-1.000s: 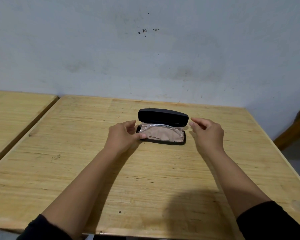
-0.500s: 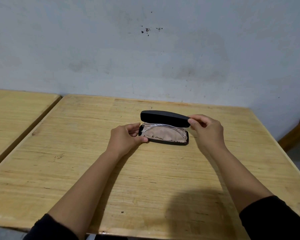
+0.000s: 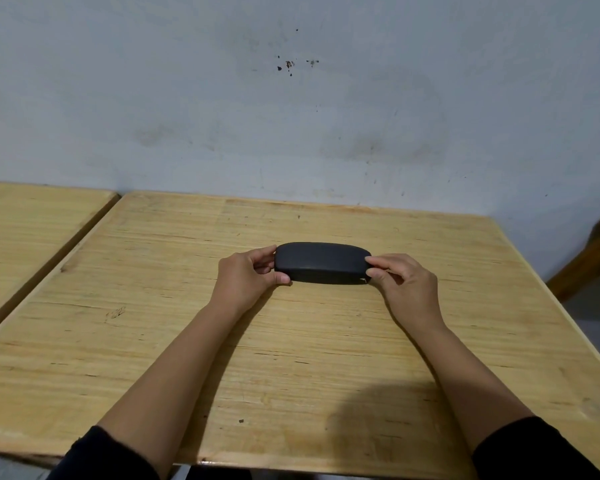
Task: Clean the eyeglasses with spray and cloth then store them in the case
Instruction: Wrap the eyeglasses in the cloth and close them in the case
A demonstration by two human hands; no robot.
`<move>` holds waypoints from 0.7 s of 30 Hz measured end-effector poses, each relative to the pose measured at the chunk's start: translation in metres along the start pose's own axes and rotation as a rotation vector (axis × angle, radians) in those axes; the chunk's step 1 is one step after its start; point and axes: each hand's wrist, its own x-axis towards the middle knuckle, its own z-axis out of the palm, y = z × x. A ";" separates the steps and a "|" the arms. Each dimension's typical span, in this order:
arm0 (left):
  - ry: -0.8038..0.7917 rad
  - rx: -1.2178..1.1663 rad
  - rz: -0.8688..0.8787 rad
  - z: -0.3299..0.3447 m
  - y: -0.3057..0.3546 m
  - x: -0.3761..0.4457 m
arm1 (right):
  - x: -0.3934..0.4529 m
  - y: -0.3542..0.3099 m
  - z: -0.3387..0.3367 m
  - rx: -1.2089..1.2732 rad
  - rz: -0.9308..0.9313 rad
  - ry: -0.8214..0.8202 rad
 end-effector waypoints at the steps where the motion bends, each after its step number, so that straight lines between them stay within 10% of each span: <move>1: 0.001 0.003 0.004 0.000 0.000 0.000 | 0.000 0.000 0.000 -0.006 0.012 -0.010; 10: 0.032 0.017 0.002 0.004 0.001 -0.003 | -0.007 -0.004 0.014 0.056 0.308 0.029; 21: 0.142 -0.007 0.033 0.013 0.018 0.037 | 0.039 -0.009 0.028 -0.015 0.248 0.115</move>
